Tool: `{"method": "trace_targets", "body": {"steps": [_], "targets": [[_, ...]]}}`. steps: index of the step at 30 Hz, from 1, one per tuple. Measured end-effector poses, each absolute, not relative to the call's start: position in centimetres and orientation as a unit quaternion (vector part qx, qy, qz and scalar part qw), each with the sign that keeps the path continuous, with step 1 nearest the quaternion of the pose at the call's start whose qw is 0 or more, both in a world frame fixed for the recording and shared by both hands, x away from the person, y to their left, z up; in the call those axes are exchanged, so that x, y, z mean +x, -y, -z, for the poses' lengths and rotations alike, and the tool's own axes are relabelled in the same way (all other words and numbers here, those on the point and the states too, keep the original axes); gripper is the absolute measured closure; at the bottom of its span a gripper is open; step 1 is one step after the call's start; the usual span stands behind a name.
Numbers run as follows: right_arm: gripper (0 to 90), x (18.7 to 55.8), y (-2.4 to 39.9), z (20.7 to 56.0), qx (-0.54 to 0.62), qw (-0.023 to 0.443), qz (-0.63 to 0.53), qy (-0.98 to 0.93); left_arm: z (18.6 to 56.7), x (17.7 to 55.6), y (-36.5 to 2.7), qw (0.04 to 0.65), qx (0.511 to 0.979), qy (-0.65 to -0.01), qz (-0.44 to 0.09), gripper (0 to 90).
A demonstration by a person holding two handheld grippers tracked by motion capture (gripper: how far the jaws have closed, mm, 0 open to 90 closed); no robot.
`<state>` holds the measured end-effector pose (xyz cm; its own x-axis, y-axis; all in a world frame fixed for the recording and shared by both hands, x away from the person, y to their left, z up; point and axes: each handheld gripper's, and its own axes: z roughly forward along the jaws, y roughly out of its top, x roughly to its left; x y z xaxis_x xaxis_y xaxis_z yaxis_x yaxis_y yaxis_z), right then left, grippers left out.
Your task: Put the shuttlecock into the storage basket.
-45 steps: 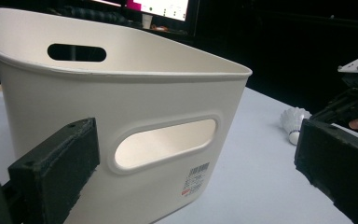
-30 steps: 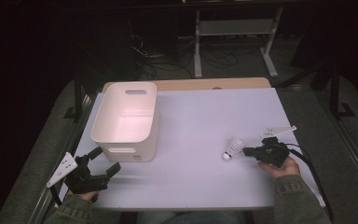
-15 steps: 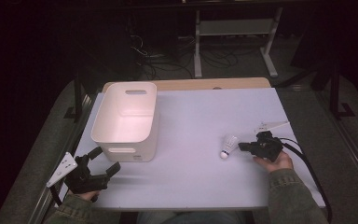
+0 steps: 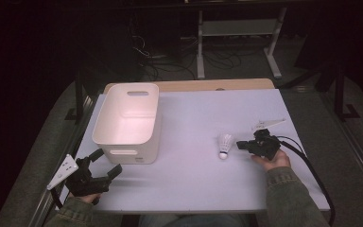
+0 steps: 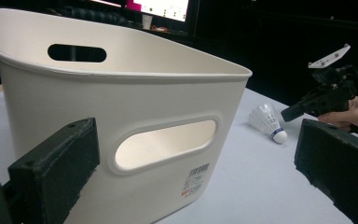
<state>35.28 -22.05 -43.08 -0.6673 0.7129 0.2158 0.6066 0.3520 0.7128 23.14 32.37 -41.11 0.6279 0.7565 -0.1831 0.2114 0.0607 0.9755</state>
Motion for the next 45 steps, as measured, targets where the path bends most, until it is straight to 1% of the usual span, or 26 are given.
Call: {"method": "trace_targets", "body": {"steps": [5,15,23,30,38,45], "targets": [[88.6,35.7,21.6,43.1,0.407,0.057,-0.409,-0.815,41.1,23.1,-32.4,0.626,0.65,-0.371,-0.219,0.0],[88.5,36.0,21.3,43.3,0.407,0.054,-0.41,-0.814,41.1,23.1,-32.4,0.626,0.65,-0.371,-0.219,0.0],[88.6,36.9,19.3,43.2,0.403,0.045,-0.405,-0.82,41.1,23.1,-32.4,0.627,0.649,-0.372,-0.218,0.0],[88.6,37.8,19.1,43.4,0.4,0.034,-0.425,-0.811,41.1,23.1,-32.3,0.631,0.645,-0.373,-0.215,0.0],[88.6,37.8,18.6,43.6,0.397,0.021,-0.429,-0.811,41.1,23.1,-32.3,0.627,0.649,-0.372,-0.216,0.0],[88.6,37.9,17.0,43.4,0.381,0.014,-0.432,-0.818,41.1,23.1,-32.3,0.629,0.647,-0.372,-0.216,0.0]]}}
